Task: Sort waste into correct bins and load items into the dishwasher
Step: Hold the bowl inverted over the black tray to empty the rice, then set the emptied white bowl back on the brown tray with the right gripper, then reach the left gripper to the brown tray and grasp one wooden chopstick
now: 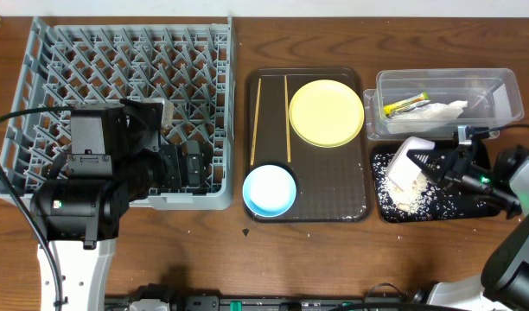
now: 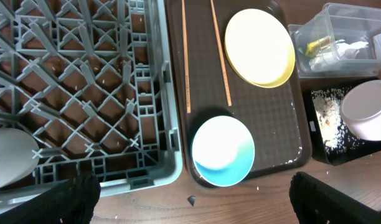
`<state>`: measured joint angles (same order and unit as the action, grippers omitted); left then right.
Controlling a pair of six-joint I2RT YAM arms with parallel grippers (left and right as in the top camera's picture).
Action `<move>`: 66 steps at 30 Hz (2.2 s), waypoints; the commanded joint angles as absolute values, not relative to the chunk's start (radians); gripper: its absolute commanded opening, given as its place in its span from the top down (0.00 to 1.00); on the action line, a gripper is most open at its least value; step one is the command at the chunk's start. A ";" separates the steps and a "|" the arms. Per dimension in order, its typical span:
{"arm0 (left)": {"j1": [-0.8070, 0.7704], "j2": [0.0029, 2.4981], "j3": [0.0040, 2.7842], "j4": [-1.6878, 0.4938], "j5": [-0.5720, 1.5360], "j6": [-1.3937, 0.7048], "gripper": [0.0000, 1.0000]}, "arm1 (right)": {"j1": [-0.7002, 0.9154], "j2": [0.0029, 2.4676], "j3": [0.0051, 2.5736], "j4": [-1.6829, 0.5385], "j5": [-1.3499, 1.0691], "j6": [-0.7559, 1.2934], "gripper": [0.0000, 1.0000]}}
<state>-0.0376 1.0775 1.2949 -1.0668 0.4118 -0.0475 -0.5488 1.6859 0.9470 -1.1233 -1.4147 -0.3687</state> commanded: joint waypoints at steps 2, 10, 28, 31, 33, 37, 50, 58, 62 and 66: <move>-0.041 1.078 1.309 -1.069 0.406 -0.038 0.02 | -0.563 1.637 0.948 -1.115 -1.410 -0.410 0.99; -0.041 1.078 1.309 -1.068 0.407 -0.037 0.02 | -0.465 1.509 0.960 -1.179 -1.217 -0.348 0.99; -0.041 1.078 1.309 -1.069 0.406 -0.038 0.02 | 0.497 1.414 0.968 -0.661 -0.062 0.230 0.99; -0.041 1.078 1.309 -1.069 0.406 -0.038 0.02 | 0.545 1.478 0.968 -0.630 -0.013 0.232 0.99; -0.041 1.078 1.309 -1.068 0.406 -0.038 0.02 | 0.560 1.518 0.968 -0.628 -0.034 0.231 0.99; -0.041 1.078 1.309 -1.054 0.406 -0.038 0.02 | 0.573 1.558 0.968 -0.644 -0.047 0.232 0.97; -0.041 1.092 1.308 -0.924 0.618 -0.046 0.02 | 0.478 1.352 0.978 -0.621 -0.178 0.329 0.52; -0.088 1.167 1.318 -0.799 0.614 -0.258 0.01 | 0.222 1.171 1.020 -0.617 -0.292 0.357 0.49; -0.196 1.296 1.360 -0.854 0.491 -0.268 0.02 | 0.124 1.154 1.020 -0.644 -0.297 0.376 0.49; -0.343 1.515 1.545 -1.032 0.264 -0.259 0.02 | 0.073 1.154 1.019 -0.698 -0.307 0.392 0.49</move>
